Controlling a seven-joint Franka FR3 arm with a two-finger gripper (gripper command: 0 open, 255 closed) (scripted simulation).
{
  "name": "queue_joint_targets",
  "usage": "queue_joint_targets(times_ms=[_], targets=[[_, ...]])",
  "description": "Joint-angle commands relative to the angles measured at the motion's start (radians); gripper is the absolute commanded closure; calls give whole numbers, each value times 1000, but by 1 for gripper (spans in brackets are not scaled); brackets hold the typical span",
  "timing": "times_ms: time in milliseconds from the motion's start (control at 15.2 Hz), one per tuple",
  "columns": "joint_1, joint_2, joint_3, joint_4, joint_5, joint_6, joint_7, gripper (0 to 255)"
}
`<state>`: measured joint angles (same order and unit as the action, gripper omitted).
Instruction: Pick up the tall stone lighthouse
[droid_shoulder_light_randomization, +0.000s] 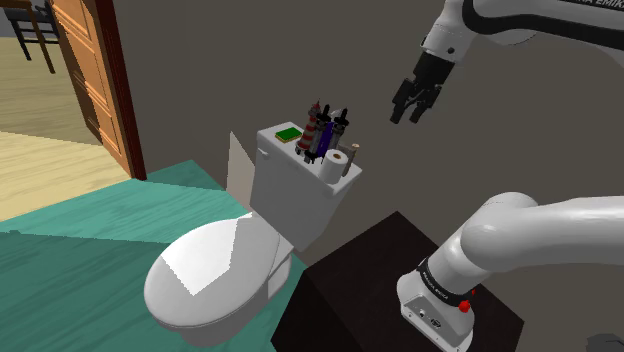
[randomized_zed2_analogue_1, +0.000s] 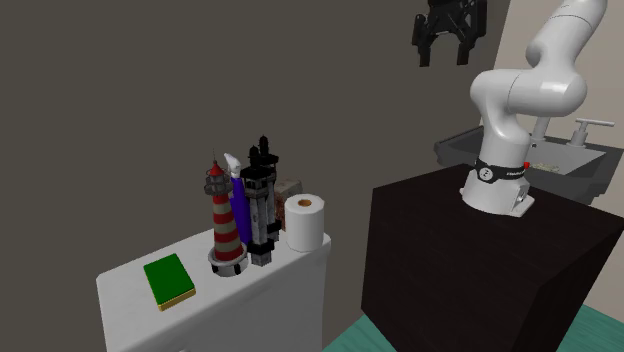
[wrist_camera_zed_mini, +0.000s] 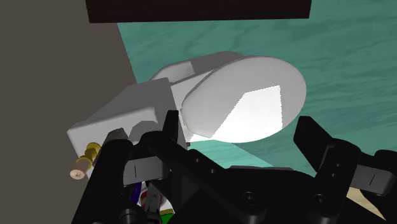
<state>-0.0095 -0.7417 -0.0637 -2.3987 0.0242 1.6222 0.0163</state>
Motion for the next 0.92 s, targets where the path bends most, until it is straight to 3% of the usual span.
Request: queue_joint_targets(times_ms=[0,858], targets=[[0,0,0,0,0,0,0,0],[-18,368,-148,38,-6,423,-182,0]])
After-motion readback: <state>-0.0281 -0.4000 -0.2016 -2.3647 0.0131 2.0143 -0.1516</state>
